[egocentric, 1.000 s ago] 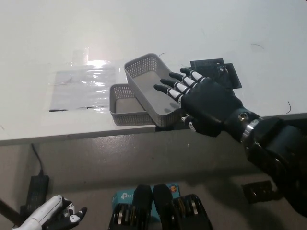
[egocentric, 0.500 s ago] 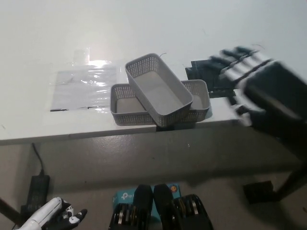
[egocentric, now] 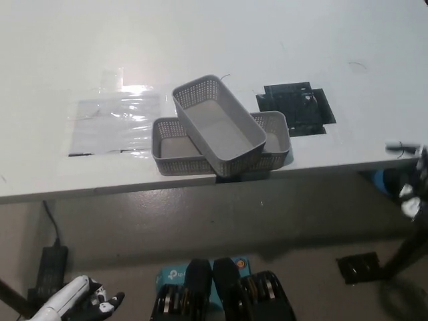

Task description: The robot uses its right hand to pick up the grey box kept on the middle on the desk and place it on top of another box next to it in a right angle

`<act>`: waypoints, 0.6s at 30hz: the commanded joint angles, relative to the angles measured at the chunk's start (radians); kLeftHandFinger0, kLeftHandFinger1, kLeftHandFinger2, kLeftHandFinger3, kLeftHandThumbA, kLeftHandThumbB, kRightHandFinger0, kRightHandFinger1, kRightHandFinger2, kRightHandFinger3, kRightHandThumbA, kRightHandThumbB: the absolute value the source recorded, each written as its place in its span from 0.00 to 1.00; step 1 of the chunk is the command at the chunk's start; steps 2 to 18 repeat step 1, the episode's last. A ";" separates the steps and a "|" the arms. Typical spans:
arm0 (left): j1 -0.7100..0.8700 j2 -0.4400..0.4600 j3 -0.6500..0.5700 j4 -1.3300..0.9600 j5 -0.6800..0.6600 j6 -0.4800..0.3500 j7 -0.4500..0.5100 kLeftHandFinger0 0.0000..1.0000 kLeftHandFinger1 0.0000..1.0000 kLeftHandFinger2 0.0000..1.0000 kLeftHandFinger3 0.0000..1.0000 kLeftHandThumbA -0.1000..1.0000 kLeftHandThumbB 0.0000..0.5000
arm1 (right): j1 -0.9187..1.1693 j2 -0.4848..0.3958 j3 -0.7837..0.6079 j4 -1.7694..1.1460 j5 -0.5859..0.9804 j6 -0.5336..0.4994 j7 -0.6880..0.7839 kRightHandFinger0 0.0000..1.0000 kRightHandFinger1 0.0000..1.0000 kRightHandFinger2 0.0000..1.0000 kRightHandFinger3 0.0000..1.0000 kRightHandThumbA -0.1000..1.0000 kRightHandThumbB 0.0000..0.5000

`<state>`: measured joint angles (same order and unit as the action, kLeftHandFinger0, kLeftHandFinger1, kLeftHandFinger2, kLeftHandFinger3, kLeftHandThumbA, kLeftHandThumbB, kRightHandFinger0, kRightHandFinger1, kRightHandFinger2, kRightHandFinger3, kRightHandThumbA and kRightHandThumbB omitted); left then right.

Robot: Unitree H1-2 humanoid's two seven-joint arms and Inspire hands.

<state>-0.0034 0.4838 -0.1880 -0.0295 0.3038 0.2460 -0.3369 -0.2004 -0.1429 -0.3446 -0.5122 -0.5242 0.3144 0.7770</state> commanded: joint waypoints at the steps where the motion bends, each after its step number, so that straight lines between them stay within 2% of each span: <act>1: -0.009 0.015 0.001 -0.011 0.016 -0.030 0.011 0.02 0.00 0.06 0.19 0.67 0.38 | 0.061 0.152 -0.106 0.211 0.173 -0.124 -0.343 0.27 0.40 0.55 0.85 0.15 0.33; 18: -0.009 0.015 0.001 -0.011 0.016 -0.030 0.011 0.02 0.00 0.06 0.19 0.67 0.38 | 0.061 0.152 -0.106 0.211 0.173 -0.124 -0.343 0.27 0.40 0.55 0.85 0.15 0.33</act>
